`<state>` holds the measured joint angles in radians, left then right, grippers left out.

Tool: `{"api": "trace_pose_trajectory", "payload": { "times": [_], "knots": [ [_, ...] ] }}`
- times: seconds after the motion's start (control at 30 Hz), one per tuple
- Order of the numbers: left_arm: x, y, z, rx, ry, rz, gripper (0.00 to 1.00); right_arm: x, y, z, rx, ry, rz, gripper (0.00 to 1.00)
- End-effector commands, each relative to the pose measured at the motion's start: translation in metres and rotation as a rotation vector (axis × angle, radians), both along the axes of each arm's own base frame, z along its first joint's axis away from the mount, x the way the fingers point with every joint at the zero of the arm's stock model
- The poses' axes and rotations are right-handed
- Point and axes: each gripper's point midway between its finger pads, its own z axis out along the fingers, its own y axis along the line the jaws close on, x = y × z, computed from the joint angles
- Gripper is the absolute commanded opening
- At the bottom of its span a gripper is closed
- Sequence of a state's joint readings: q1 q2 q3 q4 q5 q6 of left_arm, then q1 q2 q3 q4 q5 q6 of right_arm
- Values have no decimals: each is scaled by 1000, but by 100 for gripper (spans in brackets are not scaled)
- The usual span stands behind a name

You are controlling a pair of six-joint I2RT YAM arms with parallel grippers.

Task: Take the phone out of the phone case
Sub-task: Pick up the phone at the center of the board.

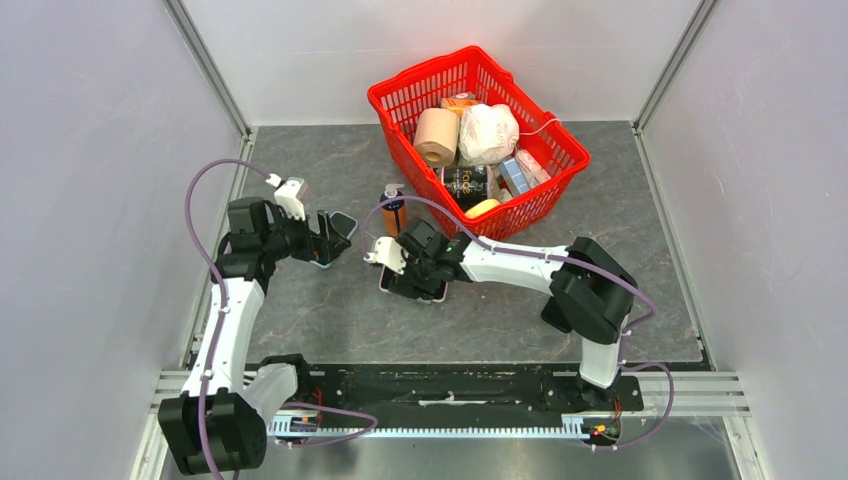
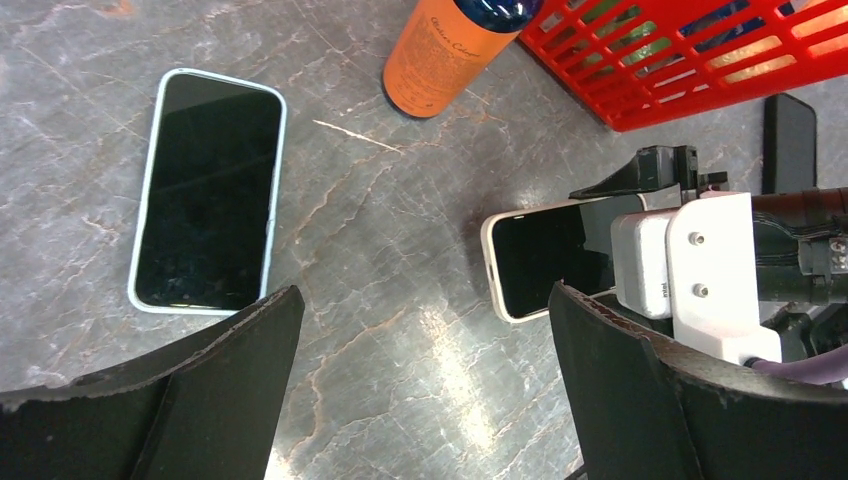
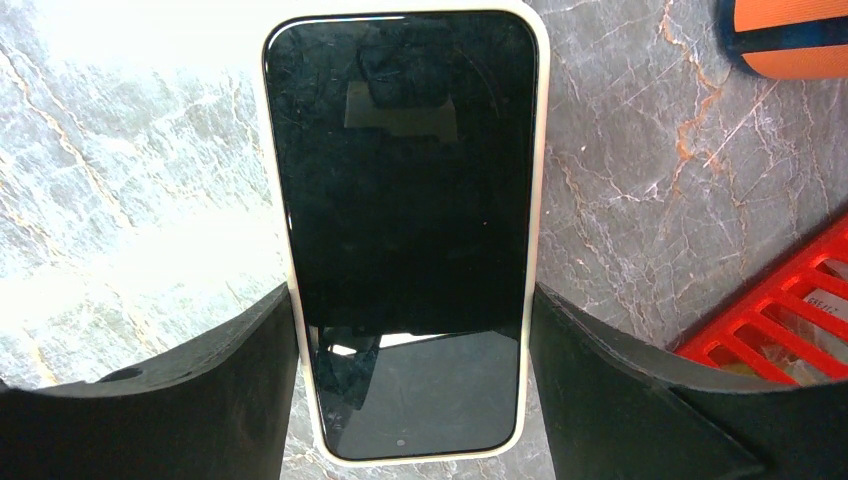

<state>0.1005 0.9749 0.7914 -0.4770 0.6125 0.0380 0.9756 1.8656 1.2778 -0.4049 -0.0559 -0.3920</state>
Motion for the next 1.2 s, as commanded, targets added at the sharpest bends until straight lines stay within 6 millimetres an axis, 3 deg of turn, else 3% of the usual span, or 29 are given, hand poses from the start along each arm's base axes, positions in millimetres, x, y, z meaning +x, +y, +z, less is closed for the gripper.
{"api": "trace_pose_trajectory", "payload": {
  "times": [0.0,0.17,0.47,0.7,1.0,1.17],
  "knots": [
    [0,-9,1,-52,-4,-49,98,6,24,31,106,-39,-9,2],
    [-1,-23,3,-131,35,-116,94,6,22,63,137,-66,-13,1],
    [4,-50,29,-335,120,-242,91,8,26,130,207,-104,-17,1],
    [5,-60,37,-393,166,-273,89,13,30,168,244,-141,-18,1],
    [0,-87,37,-487,297,-350,84,18,33,188,259,-179,-17,0],
    [-7,-108,33,-501,361,-414,73,19,33,189,253,-196,-13,0]
  ]
}}
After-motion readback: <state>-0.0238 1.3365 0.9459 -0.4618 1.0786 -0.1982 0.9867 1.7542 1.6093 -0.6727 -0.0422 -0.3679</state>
